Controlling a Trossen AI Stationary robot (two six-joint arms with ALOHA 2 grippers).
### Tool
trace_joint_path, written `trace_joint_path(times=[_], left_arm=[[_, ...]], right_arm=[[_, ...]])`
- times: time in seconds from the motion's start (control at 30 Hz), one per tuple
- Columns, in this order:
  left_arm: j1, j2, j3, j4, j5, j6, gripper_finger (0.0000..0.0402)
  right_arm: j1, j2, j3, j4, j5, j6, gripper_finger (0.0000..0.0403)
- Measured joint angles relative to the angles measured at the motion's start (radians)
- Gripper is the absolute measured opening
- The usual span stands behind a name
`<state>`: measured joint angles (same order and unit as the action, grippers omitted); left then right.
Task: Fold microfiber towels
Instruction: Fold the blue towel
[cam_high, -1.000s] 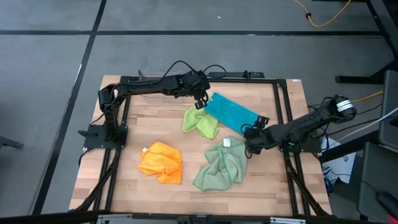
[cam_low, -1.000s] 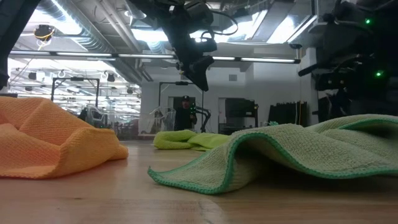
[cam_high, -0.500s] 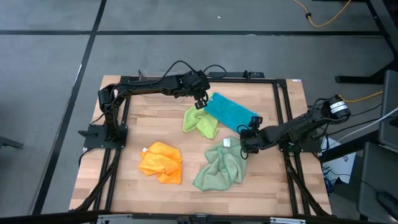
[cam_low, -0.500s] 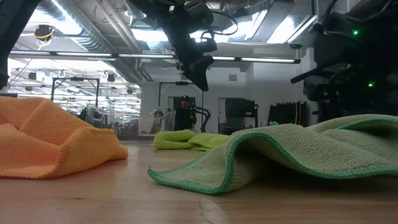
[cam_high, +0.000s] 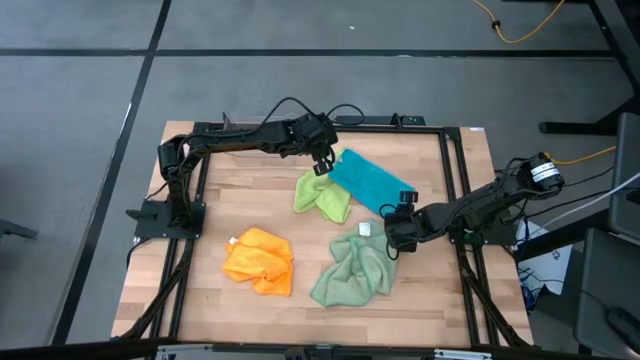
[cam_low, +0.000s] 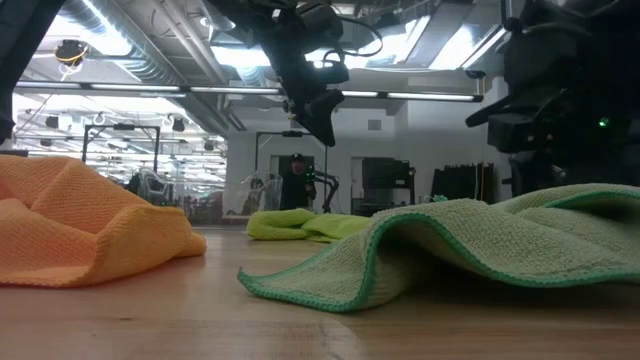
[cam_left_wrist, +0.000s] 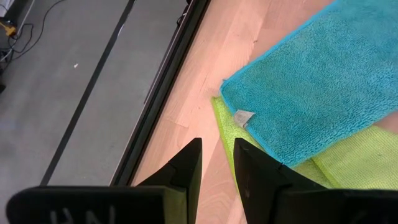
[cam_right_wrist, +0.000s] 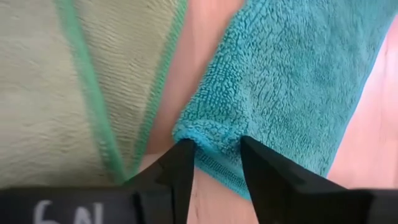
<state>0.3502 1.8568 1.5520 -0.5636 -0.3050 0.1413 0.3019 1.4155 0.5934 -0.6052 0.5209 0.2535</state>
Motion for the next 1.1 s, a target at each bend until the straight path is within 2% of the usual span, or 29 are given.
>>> trace_joint_path(times=[0.3,0.53,0.83,1.1], left_arm=[[0.0,0.0,0.0,0.0,0.0,0.0,0.0085],[0.0,0.0,0.0,0.0,0.0,0.0,0.0085],[0.0,0.0,0.0,0.0,0.0,0.0,0.0085],[0.0,0.0,0.0,0.0,0.0,0.0,0.0085]], right_arm=[[0.044,0.0,0.004,0.0,-0.002,0.062,0.0079],[0.077,0.0,0.005,0.026,0.001,0.074,0.001],[0.108,0.0,0.006,0.125,0.006,-0.024,0.0004],[0.108,0.0,0.006,0.163,-0.079,-0.027,0.0005]])
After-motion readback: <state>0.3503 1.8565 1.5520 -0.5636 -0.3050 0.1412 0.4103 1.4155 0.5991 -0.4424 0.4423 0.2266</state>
